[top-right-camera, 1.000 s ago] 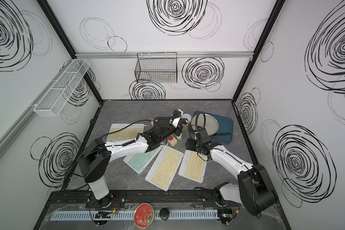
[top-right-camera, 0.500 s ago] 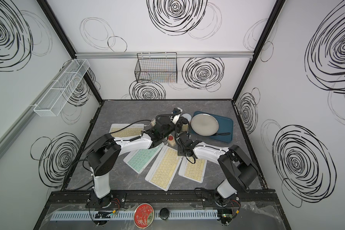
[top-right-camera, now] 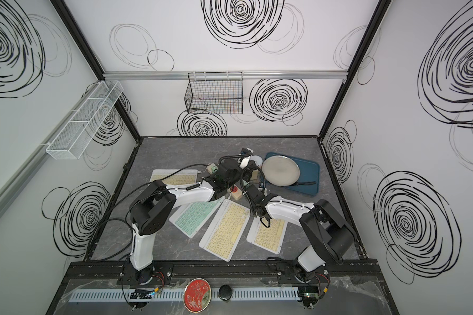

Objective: Unplug the wireless keyboard
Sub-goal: Move the keyboard to the center of the board, then place the plug at the center of the board.

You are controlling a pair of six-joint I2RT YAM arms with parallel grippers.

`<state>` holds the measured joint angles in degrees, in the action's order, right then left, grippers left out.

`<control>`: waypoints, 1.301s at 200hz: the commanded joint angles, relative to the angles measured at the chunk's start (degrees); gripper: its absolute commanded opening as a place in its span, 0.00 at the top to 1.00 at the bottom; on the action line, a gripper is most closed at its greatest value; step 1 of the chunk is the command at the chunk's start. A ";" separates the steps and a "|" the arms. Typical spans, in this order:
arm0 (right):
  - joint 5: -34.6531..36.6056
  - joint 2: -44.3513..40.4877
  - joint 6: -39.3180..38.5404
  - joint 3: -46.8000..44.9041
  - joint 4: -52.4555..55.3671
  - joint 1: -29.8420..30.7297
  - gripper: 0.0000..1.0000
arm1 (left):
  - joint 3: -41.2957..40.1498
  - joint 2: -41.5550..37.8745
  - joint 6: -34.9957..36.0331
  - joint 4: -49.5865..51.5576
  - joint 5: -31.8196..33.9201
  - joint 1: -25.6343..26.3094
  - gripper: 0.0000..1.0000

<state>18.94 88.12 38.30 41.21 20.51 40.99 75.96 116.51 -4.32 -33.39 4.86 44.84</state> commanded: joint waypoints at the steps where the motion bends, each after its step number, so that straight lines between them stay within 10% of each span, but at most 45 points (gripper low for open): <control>1: -0.03 -1.95 1.83 -3.74 6.90 0.00 0.44 | 2.34 1.32 0.62 -3.26 0.11 0.14 1.00; 64: -7.51 -23.80 -1.32 -8.98 -4.10 -3.86 0.41 | -0.26 1.87 11.07 -2.58 -1.09 4.13 1.00; 135: -4.98 -48.51 1.97 -17.81 -7.08 -14.41 0.43 | -1.25 4.40 6.53 -4.16 -8.56 4.73 1.00; 210: -13.04 -48.29 0.74 -17.83 -8.87 -22.76 0.46 | -9.16 3.41 0.66 -16.10 -6.31 4.91 1.00; 260: -13.91 -47.33 -0.36 -18.37 -10.77 -22.73 0.46 | -10.67 1.54 0.31 -16.96 -8.26 4.89 0.19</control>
<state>5.93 40.71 38.76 23.62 11.90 18.46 65.04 120.40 -3.20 -45.32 -2.50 49.87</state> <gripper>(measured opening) 0.541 0.658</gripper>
